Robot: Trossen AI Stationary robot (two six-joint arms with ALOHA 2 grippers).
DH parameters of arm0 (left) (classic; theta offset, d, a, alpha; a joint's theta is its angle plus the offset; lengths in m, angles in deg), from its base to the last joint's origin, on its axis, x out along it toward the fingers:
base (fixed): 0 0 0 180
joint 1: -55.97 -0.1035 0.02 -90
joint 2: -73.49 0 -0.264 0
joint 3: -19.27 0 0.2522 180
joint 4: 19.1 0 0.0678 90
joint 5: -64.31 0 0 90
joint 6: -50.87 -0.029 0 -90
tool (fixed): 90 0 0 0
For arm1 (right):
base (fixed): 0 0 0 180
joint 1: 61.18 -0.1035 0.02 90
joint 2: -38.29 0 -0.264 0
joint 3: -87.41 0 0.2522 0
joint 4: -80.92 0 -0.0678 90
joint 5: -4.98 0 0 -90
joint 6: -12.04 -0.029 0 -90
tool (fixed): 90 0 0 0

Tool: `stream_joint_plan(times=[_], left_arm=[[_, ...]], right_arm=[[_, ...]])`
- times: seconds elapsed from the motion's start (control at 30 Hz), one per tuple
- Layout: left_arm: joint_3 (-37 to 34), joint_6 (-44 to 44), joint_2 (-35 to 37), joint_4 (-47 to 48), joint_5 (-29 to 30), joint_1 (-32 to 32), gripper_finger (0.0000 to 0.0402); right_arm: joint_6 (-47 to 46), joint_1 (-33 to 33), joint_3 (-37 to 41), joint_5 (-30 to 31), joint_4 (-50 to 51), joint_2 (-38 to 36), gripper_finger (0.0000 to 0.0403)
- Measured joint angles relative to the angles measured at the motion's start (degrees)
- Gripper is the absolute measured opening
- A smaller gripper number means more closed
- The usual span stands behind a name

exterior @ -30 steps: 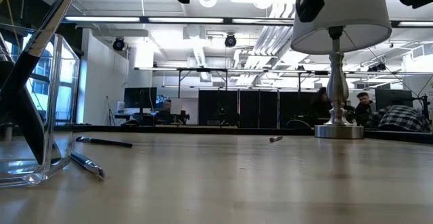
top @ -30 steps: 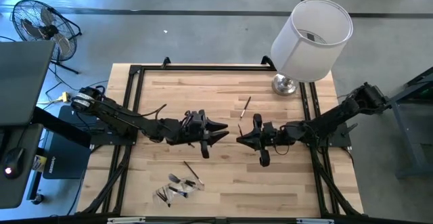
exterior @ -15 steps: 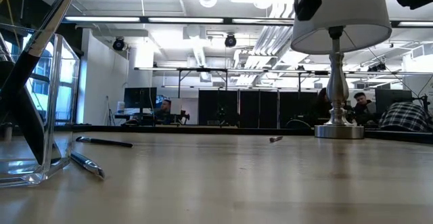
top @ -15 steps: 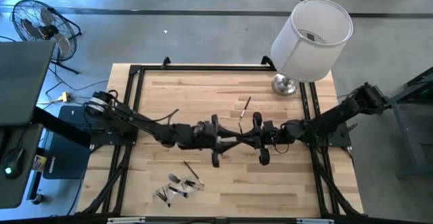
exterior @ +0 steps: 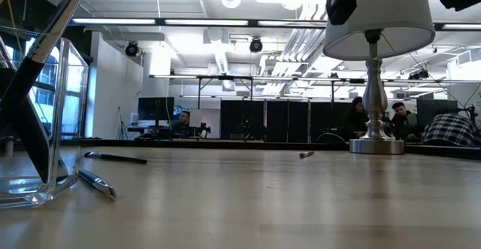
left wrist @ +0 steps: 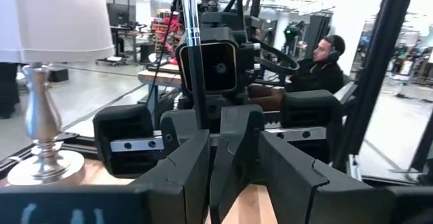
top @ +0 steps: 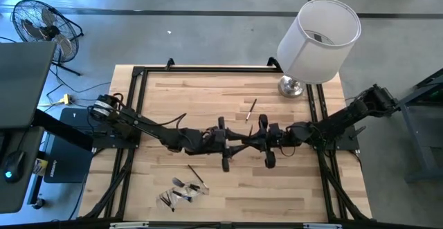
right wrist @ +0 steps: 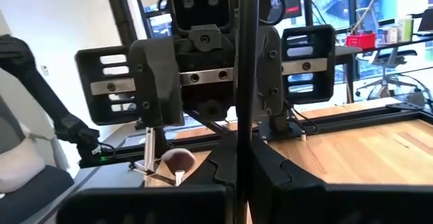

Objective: Pick & Place Makeup Supplies
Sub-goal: Put the silver makeup brush into the transparent organizer

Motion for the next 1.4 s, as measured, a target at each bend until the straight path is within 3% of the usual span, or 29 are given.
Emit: stream_joint_plan(times=[0.47,0.77,1.0,1.4], left_arm=[[0.05,-1.46,0.00,-1.35,3.66,-0.17,0.0131],[0.05,2.69,-0.04,-4.92,-0.57,-1.05,0.0131],[0.05,9.53,-0.07,-3.83,-7.61,-4.34,0.0131],[0.02,9.55,-0.06,-2.68,-6.73,-4.33,0.0131]], right_arm=[[0.11,-0.05,0.00,-0.30,-0.20,0.04,0.0004],[0.03,-0.01,0.00,0.61,2.73,0.04,0.0004],[-0.35,-0.01,0.00,1.63,2.79,0.04,0.0004],[-1.01,-0.01,0.00,1.67,2.85,0.04,0.0005]])
